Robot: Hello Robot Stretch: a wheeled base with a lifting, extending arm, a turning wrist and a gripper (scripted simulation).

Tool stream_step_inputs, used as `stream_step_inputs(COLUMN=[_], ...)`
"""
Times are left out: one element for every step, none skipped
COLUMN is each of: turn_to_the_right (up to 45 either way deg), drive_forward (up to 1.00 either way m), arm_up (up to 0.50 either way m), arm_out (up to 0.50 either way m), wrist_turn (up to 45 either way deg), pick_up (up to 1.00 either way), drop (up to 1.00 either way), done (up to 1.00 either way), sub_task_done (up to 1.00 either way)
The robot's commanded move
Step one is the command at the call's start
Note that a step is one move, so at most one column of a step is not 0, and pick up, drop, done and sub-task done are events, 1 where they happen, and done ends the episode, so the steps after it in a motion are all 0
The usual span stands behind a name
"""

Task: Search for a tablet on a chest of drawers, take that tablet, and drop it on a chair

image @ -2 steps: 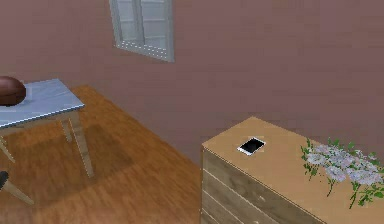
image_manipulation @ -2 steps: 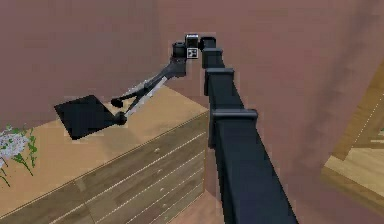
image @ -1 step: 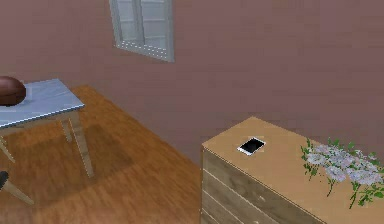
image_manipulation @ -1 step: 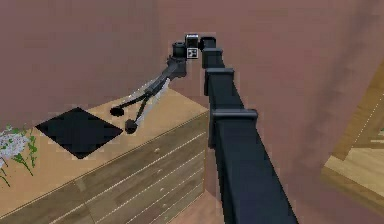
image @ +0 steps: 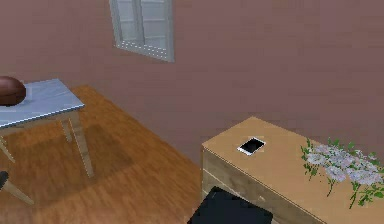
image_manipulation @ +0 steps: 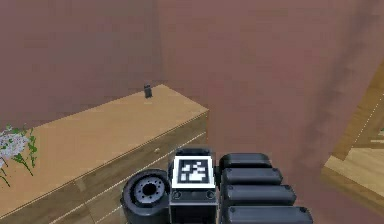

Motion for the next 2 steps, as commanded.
stream_step_inputs(turn_to_the_right=[-45.0, -45.0], drive_forward=[0.00, 0.00], arm_up=[0.00, 0.00], arm_out=[0.00, 0.00], wrist_turn=[0.0, 0.0], pick_up=[0.00, 0.00], drop=[0.00, 0.00], done=[0.00, 0.00], sub_task_done=[0.00, 0.00])
